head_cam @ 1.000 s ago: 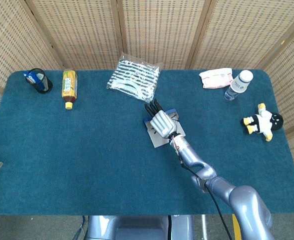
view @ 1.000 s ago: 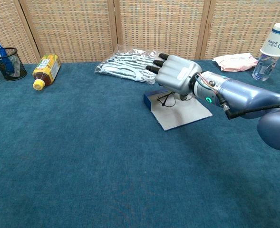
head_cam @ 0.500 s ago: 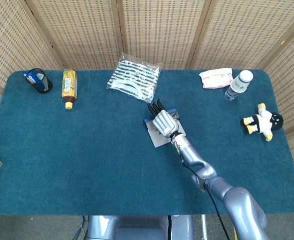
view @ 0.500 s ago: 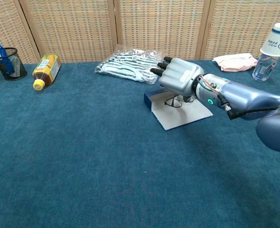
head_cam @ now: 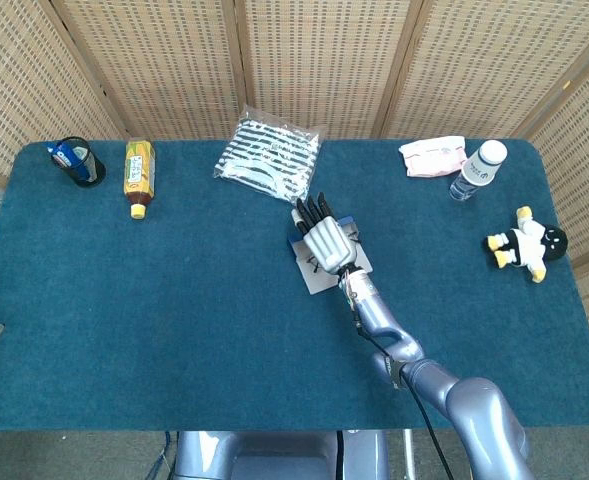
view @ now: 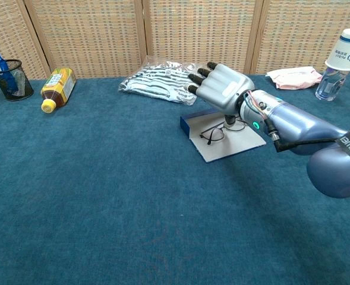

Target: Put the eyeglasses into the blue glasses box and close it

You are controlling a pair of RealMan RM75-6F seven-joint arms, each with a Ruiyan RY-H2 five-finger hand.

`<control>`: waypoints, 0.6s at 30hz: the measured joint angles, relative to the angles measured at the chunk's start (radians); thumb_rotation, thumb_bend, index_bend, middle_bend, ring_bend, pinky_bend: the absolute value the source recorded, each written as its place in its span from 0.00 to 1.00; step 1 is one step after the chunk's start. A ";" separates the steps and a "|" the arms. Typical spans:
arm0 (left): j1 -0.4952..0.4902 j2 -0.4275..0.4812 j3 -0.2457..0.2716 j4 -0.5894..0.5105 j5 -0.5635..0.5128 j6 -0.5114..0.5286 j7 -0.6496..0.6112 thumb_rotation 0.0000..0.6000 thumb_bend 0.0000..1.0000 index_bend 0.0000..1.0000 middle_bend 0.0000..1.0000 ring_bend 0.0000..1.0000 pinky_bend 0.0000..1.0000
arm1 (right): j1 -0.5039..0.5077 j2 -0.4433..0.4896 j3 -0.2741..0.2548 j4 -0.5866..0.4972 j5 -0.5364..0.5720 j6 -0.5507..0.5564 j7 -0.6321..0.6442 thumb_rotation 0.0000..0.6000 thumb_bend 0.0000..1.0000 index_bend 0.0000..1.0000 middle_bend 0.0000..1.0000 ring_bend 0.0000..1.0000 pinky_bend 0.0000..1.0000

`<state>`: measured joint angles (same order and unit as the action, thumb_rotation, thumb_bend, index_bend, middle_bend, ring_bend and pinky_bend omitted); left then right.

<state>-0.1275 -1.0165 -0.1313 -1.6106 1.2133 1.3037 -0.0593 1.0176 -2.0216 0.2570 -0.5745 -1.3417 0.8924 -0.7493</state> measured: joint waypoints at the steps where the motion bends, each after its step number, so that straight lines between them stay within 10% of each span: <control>1: 0.000 0.000 0.000 0.000 0.000 -0.001 -0.002 1.00 0.00 0.00 0.00 0.00 0.00 | -0.001 0.004 0.005 -0.013 0.006 0.004 -0.007 1.00 0.24 0.00 0.00 0.00 0.08; 5: 0.001 0.003 -0.001 0.001 -0.004 -0.003 -0.010 1.00 0.00 0.00 0.00 0.00 0.00 | -0.009 0.029 0.022 -0.079 0.027 0.016 -0.025 1.00 0.46 0.00 0.00 0.00 0.08; 9: 0.001 0.004 0.001 -0.002 0.002 0.000 -0.008 1.00 0.00 0.00 0.00 0.00 0.00 | -0.020 0.075 0.042 -0.191 0.057 0.011 -0.027 1.00 0.99 0.01 0.00 0.00 0.08; 18: 0.001 -0.010 0.009 -0.006 0.013 0.017 0.047 1.00 0.00 0.00 0.00 0.00 0.00 | -0.022 0.201 0.128 -0.451 0.290 -0.181 0.073 1.00 1.00 0.07 0.00 0.00 0.08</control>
<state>-0.1269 -1.0266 -0.1227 -1.6162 1.2260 1.3206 -0.0119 0.9956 -1.8202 0.3847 -1.0252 -1.0522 0.7110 -0.6766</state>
